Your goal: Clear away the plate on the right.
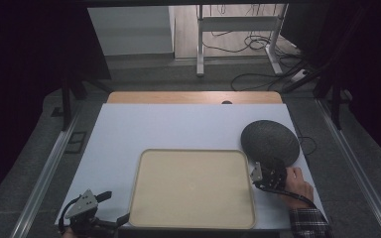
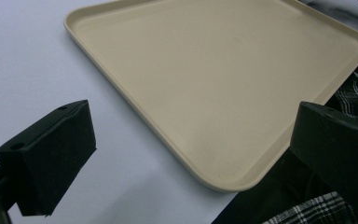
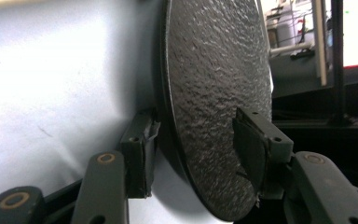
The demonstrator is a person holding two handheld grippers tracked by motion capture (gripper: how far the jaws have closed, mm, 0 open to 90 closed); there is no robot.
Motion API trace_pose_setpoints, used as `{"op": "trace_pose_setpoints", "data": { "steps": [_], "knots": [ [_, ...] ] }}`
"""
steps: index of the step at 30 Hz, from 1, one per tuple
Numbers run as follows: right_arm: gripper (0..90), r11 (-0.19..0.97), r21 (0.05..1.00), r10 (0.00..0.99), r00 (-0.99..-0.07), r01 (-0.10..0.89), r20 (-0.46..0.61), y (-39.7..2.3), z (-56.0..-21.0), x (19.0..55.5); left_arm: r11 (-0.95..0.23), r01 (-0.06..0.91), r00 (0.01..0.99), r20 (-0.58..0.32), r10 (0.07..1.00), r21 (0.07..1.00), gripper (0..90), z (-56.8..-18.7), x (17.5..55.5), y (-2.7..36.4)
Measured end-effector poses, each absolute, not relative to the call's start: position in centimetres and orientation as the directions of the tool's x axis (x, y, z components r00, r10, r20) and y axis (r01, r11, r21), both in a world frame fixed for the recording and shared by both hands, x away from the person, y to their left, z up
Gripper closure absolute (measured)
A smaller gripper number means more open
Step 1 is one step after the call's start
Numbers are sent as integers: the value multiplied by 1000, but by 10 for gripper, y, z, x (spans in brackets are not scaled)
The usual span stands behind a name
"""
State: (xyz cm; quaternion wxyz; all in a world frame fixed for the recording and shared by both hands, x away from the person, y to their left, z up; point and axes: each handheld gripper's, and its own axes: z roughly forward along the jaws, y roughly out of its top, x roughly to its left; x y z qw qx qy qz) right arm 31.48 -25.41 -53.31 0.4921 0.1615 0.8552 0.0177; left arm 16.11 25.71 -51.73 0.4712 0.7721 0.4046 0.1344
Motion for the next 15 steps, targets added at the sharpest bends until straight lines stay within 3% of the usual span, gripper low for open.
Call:
{"op": "trace_pose_setpoints", "data": {
  "steps": [10,15],
  "knots": [
    [638,980,50,131,-437,193,-890,-250,-545,320,-230,499,636,-173,753,835,0,-517,161,257],
    [803,985,-23,53,-431,169,-901,-249,-552,319,-230,498,636,-172,752,836,0,-517,161,257]
  ]
}}
